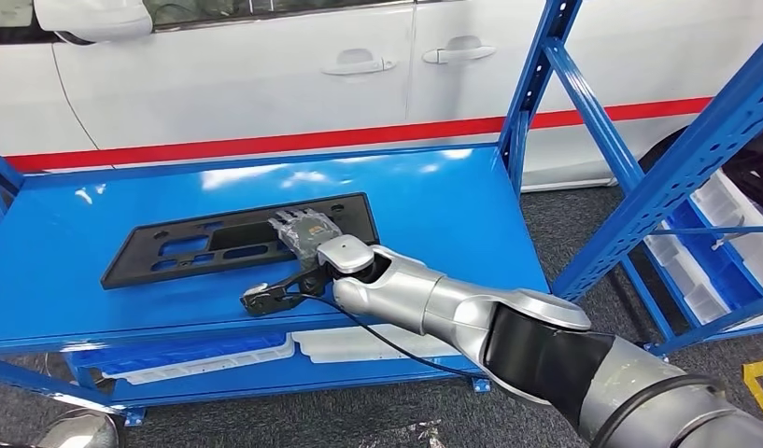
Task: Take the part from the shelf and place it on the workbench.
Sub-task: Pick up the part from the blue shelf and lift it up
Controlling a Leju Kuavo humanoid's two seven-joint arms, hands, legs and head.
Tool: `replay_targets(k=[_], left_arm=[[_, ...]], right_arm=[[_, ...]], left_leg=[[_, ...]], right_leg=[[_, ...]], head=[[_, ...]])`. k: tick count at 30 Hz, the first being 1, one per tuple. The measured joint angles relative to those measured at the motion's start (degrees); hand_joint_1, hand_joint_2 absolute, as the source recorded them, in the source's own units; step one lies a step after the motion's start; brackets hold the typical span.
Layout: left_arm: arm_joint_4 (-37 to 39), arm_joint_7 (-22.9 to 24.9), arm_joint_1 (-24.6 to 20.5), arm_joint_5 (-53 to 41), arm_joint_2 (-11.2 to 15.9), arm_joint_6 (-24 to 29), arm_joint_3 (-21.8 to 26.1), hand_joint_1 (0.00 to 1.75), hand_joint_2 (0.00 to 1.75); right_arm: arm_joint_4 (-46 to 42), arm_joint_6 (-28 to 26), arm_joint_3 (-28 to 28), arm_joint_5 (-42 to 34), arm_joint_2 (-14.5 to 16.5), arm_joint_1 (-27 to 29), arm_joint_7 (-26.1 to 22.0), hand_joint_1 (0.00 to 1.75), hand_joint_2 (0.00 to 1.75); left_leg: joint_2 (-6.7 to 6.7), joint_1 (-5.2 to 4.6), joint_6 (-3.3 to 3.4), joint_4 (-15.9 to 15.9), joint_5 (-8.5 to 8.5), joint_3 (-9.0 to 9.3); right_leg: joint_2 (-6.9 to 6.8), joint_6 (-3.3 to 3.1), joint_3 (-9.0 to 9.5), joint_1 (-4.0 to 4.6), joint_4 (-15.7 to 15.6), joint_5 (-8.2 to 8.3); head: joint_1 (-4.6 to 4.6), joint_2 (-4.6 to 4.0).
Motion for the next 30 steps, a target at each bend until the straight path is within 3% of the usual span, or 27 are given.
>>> replay_targets(k=[2, 4, 5, 8, 9, 11, 12, 13, 14, 16, 17, 19, 22, 23, 25, 27, 28, 29, 30], left_arm=[[0.0, 0.01, -0.1, 0.02, 0.02, 0.02, -0.01, 0.0, 0.0], [0.0, 0.01, -0.27, 0.15, 0.02, 0.04, -0.06, 0.0, 0.0], [0.0, 0.02, -0.28, 0.26, 0.02, 0.04, -0.1, 0.0, 0.0], [0.0, 0.01, -0.1, 0.58, -0.01, -0.31, -0.16, 0.0, 0.0], [0.0, -0.01, -0.12, 0.7, 0.0, -0.54, -0.17, 0.0, 0.0], [0.0, -0.11, -0.22, 0.97, 0.03, -0.95, -0.17, 0.0, 0.0], [0.0, -0.21, -0.23, 1.09, 0.03, -1.09, -0.18, 0.0, 0.0], [0.0, -0.33, -0.17, 1.18, 0.03, -1.22, -0.19, 0.0, 0.0], [0.0, -0.45, -0.1, 1.26, 0.02, -1.4, -0.19, 0.0, 0.0], [0.0, -0.8, 0.0, 1.42, 0.02, -2.06, -0.2, 0.0, 0.0], [0.0, -0.98, -0.02, 1.52, 0.02, -2.49, -0.2, 0.0, 0.0], [0.0, -1.34, -0.07, 1.85, 0.03, -3.44, -0.2, 0.0, 0.0], [0.0, -1.85, 0.0, 2.44, 0.09, -4.83, -0.2, 0.0, 0.0], [0.0, -1.99, 0.04, 2.6, 0.12, -5.17, -0.19, 0.0, 0.0], [0.0, -2.26, 0.1, 2.9, 0.13, -5.88, -0.19, 0.0, 0.0], [0.0, -2.69, 0.22, 3.35, 0.13, -7.0, -0.2, 0.0, 0.87], [0.0, -2.99, 0.29, 3.58, 0.16, -7.69, -0.2, 0.0, 1.31], [0.0, -3.3, 0.33, 3.83, 0.22, -8.4, -0.2, 0.0, 1.75], [0.0, -3.61, 0.33, 4.01, 0.3, -9.05, -0.2, 0.0, 1.75]], right_arm=[[0.42, -0.05, 0.01, 0.02, 0.02, 0.02, -0.01, 0.0, 1.75], [0.83, -0.09, 0.04, 0.05, 0.04, -0.08, -0.02, 0.0, 1.75], [1.04, -0.08, 0.07, 0.05, 0.06, -0.08, -0.02, 0.15, 1.75], [1.64, 0.02, 0.13, 0.06, 0.1, -0.03, -0.02, 1.45, 1.75], [1.83, 0.15, 0.13, 0.04, 0.1, -0.04, -0.02, 1.73, 1.75], [2.24, 0.75, 0.18, -0.14, 0.1, 0.06, -0.13, 1.75, 1.75], [2.46, 1.16, 0.22, -0.27, 0.1, 0.18, -0.27, 1.75, 1.75], [2.66, 1.57, 0.26, -0.5, 0.1, 0.26, -0.47, 1.75, 1.75], [2.82, 1.88, 0.28, -0.74, 0.1, 0.25, -0.65, 1.75, 1.75], [3.03, 2.23, 0.28, -1.21, 0.1, -0.08, -1.01, 1.75, 1.75], [3.11, 2.27, 0.28, -1.37, 0.16, -0.28, -1.17, 1.75, 1.75], [3.21, 2.26, 0.28, -1.75, 0.32, -0.52, -1.54, 1.75, 1.75], [3.23, 2.17, 0.27, -2.3, 0.61, -0.71, -1.95, 1.75, 1.75], [3.26, 2.14, 0.27, -2.4, 0.7, -0.79, -2.01, 1.75, 1.75], [3.3, 2.03, 0.27, -2.72, 0.8, -0.9, -2.12, 1.75, 1.75], [3.29, 1.73, 0.27, -3.03, 0.85, -0.88, -2.32, 1.75, 1.75], [3.25, 1.46, 0.28, -3.11, 0.86, -0.88, -2.44, 1.75, 1.75], [3.16, 1.24, 0.27, -3.16, 0.87, -0.91, -2.5, 1.75, 1.75], [3.01, 1.03, 0.27, -3.19, 0.88, -0.97, -2.54, 1.75, 1.75]], left_leg=[[-0.07, -0.1, 0.25, -6.94, 3.34, 2.96], [-0.15, -0.36, 0.67, -9.97, 3.6, 4.35], [-0.17, -0.47, 0.96, -10.41, 3.46, 4.54], [-0.11, -0.13, 1.94, -11.43, 3.68, 5.1], [-0.08, -0.06, 2.24, -11.67, 3.73, 5.3], [-0.08, -0.25, 2.66, -11.68, 3.64, 5.45], [-0.09, -0.36, 2.8, -11.62, 3.56, 5.52], [-0.11, -0.45, 2.87, -11.55, 3.46, 5.63], [-0.13, -0.51, 2.91, -11.47, 3.33, 5.77], [-0.2, -0.62, 2.78, -11.14, 2.94, 6.06], [-0.24, -0.74, 2.61, -10.9, 2.74, 6.06], [-0.26, -0.85, 2.19, -10.71, 2.58, 5.98], [-0.21, -0.83, 1.42, -10.38, 2.1, 5.89], [-0.18, -0.8, 1.06, -8.96, 1.07, 5.35], [-0.08, -0.52, 0.33, -2.83, -2.31, 2.76], [-0.06, -0.21, -0.15, 3.43, -4.44, -0.13], [-0.05, -0.12, -0.27, 4.06, -4.01, -0.43], [-0.05, -0.06, -0.29, 2.35, -2.55, 0.39], [-0.04, -0.02, -0.22, -1.09, -0.52, 2.06]], right_leg=[[0.16, 0.42, 0.41, 0.08, 0.03, -0.4], [0.25, 0.96, 0.39, 0.27, -0.06, -0.51], [0.26, 1.27, 0.4, 0.37, -0.21, -0.47], [0.06, 1.95, -0.29, 0.35, 1.22, -1.9], [0.0, 1.98, -1.45, 0.37, 3.78, -3.37], [-0.07, 1.92, -4.89, 0.57, 11.12, -6.5], [-0.06, 1.88, -6.38, 0.62, 13.94, -7.15], [-0.06, 1.79, -6.97, 0.67, 14.75, -6.66], [-0.06, 1.63, -6.54, 0.72, 13.41, -5.18], [-0.07, 1.03, -3.38, 0.92, 6.27, -1.2], [-0.07, 0.81, -1.84, 1.04, 3.04, -0.07], [-0.01, 0.57, -0.42, 1.28, 0.18, 0.27], [-0.05, 0.12, 0.12, 1.01, -0.5, 0.48], [-0.14, -0.09, 0.31, 0.8, -0.72, 0.58], [-0.31, -0.29, 0.5, 0.61, -0.86, 0.64], [-0.36, -0.36, 0.46, 0.58, -0.76, 0.59], [-0.34, -0.37, 0.45, 0.55, -0.7, 0.56], [-0.28, -0.35, 0.47, 0.5, -0.64, 0.52], [-0.2, -0.29, 0.52, 0.46, -0.61, 0.46]], head=[[-0.01, 0.0], [-0.02, 0.0], [-0.04, 0.0], [-0.02, 0.0], [0.0, 0.0], [0.01, 0.0], [0.01, 0.0], [0.01, 0.0], [0.02, 0.0], [0.02, 0.0], [0.0, 0.0], [-0.02, 0.0], [-0.02, 0.0], [-0.02, 0.0], [-0.03, 0.0], [-0.03, 0.0], [-0.03, 0.0], [-0.04, 0.0], [-0.03, 0.0]])
